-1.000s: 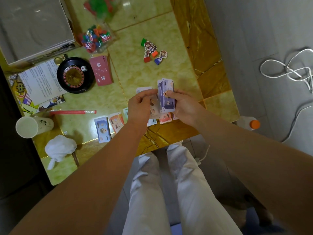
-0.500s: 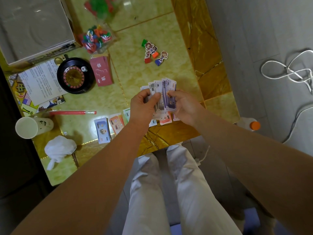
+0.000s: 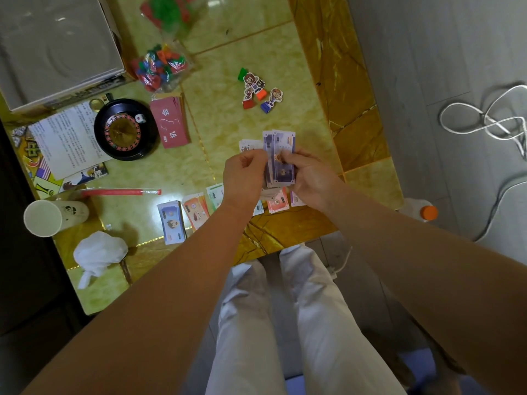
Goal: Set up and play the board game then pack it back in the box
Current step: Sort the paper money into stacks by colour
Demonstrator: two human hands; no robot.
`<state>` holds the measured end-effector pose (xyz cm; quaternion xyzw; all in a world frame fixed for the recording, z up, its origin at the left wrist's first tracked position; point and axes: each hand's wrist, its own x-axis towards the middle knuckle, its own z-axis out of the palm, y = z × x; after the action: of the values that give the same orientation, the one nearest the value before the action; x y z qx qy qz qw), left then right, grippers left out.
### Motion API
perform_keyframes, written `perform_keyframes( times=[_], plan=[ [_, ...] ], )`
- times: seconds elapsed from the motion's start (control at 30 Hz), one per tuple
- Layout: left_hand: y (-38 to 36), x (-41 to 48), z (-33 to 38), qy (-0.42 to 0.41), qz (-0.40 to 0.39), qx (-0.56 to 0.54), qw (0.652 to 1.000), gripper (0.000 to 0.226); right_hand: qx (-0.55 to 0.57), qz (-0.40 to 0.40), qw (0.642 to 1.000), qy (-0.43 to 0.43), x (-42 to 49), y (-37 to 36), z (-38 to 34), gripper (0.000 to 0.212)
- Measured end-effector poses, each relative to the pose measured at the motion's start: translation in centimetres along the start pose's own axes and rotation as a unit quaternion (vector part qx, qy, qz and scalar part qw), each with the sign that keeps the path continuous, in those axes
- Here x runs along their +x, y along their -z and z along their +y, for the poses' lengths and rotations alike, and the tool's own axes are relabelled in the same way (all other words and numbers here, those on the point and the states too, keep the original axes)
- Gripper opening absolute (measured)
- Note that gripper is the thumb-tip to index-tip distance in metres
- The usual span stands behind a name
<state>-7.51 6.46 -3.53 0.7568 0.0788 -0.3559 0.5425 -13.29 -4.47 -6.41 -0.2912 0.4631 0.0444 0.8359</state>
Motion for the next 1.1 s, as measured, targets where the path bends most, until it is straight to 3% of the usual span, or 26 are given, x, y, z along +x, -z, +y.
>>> perform_keyframes(
  times=[0.13,0.33,0.5,0.6,0.73,0.87,1.1],
  plan=[
    [0.1,0.4,-0.2,-0.008,0.025,0.020,0.999,0.008,0.002,0.011,1.000,-0.009,0.1,0.0,-0.1,0.013],
    [0.1,0.0,0.1,0.016,-0.012,-0.051,0.998,0.023,-0.010,-0.020,0.999,-0.032,-0.2,0.1,-0.7,0.021],
    [-0.1,0.1,0.0,-0.003,-0.015,-0.055,0.998,0.027,0.041,-0.029,0.996,-0.079,-0.4,0.4,-0.9,0.027],
    [-0.3,0.4,-0.3,-0.009,-0.016,-0.048,0.999,0.033,0.008,-0.029,0.997,-0.067,-0.4,0.4,-0.9,0.025],
    [-0.6,0.5,-0.3,-0.022,-0.004,-0.015,1.000,0.008,0.010,-0.025,0.998,-0.057,-0.3,1.0,-0.8,0.022],
    [-0.9,0.7,-0.5,-0.078,0.001,0.022,0.997,0.048,0.024,0.007,0.998,-0.062,-0.1,1.8,-1.0,0.021],
    [-2.8,0.6,0.5,-0.031,-0.028,0.053,0.998,0.017,-0.027,0.003,1.000,-0.009,-0.1,2.3,-1.4,0.021]
  ],
)
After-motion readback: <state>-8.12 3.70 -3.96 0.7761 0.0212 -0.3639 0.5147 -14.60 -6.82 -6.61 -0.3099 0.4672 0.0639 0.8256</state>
